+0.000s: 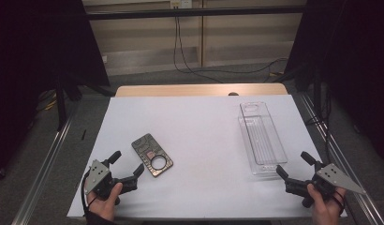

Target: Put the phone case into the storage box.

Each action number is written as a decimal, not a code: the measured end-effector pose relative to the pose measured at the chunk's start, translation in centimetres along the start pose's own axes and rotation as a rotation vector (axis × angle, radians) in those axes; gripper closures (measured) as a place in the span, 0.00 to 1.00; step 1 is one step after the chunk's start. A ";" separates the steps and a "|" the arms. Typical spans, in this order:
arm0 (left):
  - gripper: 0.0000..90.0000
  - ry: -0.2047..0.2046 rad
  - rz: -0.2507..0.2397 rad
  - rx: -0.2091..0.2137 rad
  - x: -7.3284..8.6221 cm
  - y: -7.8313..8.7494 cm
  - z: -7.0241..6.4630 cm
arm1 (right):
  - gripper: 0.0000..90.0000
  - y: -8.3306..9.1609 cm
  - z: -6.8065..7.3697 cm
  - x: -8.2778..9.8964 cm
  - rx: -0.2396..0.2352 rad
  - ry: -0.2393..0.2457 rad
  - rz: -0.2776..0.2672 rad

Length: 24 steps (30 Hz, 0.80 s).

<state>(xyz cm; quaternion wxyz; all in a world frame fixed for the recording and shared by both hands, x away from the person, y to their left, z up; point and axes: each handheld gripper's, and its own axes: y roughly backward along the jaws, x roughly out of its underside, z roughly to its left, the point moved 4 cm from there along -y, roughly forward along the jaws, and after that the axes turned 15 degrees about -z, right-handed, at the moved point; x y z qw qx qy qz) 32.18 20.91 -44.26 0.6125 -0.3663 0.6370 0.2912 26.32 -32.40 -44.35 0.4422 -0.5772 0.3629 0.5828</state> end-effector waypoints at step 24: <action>0.03 0.033 0.046 0.057 0.4 -1.0 -0.2 | 0.00 0.2 0.2 0.1 -0.020 -0.007 0.016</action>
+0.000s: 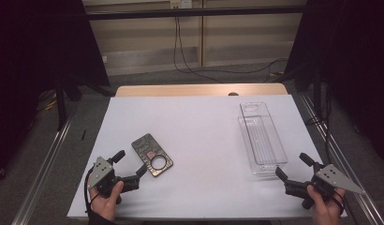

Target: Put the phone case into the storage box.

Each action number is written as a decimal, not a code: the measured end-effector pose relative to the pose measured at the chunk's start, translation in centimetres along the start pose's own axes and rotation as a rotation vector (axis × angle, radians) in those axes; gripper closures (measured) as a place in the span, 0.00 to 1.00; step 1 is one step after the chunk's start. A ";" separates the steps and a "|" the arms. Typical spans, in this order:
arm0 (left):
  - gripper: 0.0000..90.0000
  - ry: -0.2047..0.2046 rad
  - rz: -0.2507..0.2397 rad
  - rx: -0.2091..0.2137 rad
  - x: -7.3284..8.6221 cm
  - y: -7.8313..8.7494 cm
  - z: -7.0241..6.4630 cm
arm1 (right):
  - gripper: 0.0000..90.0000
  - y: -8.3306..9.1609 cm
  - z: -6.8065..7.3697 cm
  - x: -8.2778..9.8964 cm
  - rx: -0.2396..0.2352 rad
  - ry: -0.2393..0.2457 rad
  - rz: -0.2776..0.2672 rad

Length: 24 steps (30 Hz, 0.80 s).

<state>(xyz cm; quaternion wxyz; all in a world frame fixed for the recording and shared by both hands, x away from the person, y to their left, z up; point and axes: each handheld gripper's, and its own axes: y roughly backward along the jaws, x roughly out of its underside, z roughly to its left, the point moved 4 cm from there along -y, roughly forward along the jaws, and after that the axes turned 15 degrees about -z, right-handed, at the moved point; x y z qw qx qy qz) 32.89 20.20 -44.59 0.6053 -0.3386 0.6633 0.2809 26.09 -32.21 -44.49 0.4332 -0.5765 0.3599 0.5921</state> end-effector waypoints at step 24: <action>0.01 0.004 -0.023 0.084 -1.5 -2.5 -0.3 | 0.00 0.1 0.1 0.0 -0.011 -0.007 -0.006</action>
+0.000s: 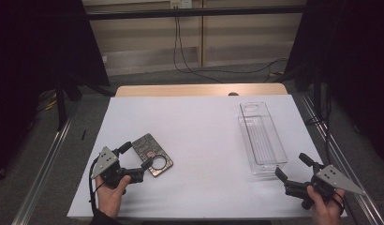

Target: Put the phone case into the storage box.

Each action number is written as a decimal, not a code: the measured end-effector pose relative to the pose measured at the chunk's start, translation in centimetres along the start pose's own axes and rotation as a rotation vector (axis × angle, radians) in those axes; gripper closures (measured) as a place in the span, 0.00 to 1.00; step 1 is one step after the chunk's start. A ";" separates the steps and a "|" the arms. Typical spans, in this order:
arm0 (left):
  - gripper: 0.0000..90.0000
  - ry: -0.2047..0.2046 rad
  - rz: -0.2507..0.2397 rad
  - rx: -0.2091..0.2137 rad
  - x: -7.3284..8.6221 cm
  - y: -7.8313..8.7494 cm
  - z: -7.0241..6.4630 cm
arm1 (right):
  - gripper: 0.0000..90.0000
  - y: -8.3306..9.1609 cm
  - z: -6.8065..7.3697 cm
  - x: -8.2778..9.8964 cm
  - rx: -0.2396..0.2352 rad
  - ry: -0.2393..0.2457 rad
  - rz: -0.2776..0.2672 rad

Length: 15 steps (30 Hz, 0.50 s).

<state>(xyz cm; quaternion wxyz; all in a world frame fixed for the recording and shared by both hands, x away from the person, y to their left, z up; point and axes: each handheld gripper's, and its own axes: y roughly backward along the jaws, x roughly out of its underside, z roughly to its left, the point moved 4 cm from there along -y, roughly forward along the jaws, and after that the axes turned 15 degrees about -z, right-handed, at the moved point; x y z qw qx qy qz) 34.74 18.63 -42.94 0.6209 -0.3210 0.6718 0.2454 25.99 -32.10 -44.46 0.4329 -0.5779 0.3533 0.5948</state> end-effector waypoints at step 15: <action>0.02 -0.030 0.018 0.008 0.1 -2.3 0.5 | 0.00 0.1 0.0 0.0 0.001 0.003 -0.002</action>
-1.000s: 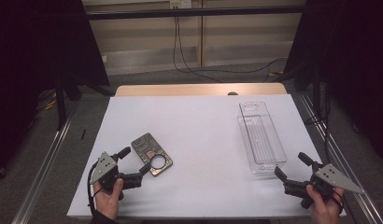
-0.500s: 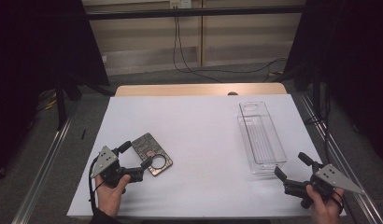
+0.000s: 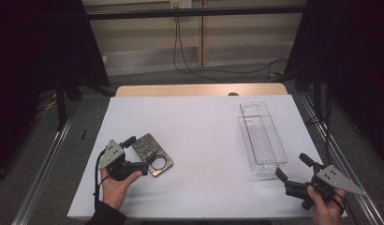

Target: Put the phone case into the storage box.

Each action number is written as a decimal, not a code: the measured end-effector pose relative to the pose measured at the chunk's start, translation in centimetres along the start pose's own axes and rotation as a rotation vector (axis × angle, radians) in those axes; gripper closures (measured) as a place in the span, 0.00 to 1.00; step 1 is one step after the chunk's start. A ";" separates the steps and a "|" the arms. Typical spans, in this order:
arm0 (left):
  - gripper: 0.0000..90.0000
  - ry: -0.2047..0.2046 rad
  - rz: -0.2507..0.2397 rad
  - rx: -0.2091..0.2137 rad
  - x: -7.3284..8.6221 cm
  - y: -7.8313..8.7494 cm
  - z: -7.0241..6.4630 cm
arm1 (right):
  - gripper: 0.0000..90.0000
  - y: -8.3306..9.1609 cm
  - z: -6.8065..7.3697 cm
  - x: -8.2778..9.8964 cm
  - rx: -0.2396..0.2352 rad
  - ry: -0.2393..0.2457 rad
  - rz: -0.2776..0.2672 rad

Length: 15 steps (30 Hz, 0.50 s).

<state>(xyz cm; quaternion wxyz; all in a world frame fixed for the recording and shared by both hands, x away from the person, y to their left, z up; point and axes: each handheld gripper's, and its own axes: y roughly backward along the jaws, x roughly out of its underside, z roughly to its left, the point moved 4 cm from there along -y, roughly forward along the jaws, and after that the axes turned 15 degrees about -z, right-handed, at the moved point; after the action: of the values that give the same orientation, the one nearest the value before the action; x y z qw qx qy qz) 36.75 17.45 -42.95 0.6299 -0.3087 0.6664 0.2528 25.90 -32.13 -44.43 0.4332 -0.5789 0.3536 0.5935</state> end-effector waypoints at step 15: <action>0.03 -0.039 -0.038 -0.002 -1.4 -2.8 0.3 | 0.00 -0.1 0.1 0.0 -0.003 -0.001 0.002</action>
<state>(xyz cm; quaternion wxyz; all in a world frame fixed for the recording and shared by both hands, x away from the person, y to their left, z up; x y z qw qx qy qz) 38.98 15.90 -41.43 0.6472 -0.3170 0.6476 0.2474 25.93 -32.03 -44.45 0.4318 -0.5788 0.3532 0.5948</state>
